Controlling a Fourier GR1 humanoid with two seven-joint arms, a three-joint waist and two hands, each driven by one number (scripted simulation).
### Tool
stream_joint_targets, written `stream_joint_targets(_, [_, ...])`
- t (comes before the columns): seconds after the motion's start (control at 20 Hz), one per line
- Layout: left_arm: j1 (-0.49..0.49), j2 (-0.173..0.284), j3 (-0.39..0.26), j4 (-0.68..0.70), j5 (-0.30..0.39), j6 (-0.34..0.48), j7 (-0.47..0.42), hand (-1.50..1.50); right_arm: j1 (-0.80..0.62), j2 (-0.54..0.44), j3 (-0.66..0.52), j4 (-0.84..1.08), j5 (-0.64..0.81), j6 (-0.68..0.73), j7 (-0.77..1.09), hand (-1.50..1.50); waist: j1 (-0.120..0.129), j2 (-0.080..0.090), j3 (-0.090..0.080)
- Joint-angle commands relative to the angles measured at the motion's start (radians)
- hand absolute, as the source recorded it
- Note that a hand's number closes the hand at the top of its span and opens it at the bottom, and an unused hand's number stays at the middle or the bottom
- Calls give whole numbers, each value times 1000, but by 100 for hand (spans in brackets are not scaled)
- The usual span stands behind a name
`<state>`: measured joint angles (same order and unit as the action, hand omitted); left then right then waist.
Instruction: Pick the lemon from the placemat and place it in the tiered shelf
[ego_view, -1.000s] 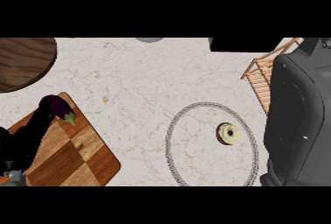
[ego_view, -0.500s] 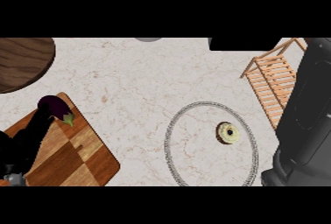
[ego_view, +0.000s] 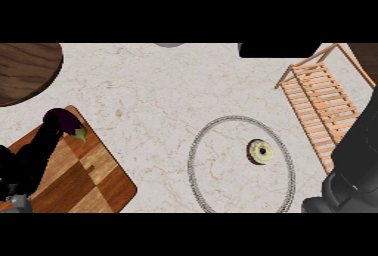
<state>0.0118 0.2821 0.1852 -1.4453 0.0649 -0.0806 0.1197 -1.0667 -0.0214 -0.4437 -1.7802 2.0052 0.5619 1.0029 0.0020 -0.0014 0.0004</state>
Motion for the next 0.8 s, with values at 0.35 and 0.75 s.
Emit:
stream_joint_targets(0.35, [0,17,29,-32,21,-24,24,0,175,-23,-123,-54,-65,-63,54,-150,5,1,0])
stream_joint_targets(0.75, [11,7,31,2,-15,-20,-8,0,193,-99,-120,-122,-169,-72,15,-150,2,0,0])
